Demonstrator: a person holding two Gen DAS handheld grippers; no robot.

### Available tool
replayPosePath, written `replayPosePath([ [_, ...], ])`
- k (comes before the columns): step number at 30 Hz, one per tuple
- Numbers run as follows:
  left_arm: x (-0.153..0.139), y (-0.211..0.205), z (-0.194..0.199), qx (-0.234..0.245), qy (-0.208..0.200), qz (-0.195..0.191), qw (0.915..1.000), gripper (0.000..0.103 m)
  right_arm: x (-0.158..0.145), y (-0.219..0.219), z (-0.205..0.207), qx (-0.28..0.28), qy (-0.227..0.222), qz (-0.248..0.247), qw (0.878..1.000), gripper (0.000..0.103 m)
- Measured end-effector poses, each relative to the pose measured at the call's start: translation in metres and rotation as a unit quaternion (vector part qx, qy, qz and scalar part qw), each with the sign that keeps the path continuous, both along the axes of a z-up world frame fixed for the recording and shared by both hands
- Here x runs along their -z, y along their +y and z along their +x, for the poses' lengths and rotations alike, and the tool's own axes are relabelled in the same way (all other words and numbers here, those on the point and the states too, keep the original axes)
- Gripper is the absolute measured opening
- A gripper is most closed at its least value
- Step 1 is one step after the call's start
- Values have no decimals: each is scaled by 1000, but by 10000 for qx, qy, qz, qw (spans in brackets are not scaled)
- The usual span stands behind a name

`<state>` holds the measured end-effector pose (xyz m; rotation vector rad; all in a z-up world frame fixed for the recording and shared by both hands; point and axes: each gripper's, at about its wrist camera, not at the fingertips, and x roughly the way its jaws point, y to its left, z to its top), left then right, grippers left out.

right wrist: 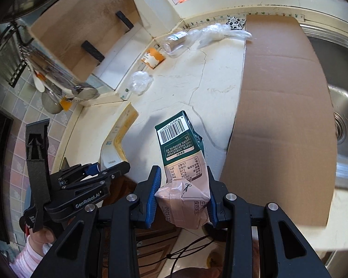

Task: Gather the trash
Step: 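Carry the yellow box and carton down to the trash bin with both tools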

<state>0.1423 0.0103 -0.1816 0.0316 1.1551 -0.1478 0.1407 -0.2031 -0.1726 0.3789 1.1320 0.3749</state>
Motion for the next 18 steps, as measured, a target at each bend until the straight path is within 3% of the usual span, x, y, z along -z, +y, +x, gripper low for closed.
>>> replayPosePath([
  [9,3,-7,-90,355,-14,-188,9992,36,6,16,-90,143,-33,-15,9999,35],
  [14,33,-7,-137,429,173,-191,9987,36,39,26,-142,202,265,-60,9994,35],
  [18,82,-7,-161,358,643,-210,9971,36,81,29,-175,263,726,-142,9969,35],
])
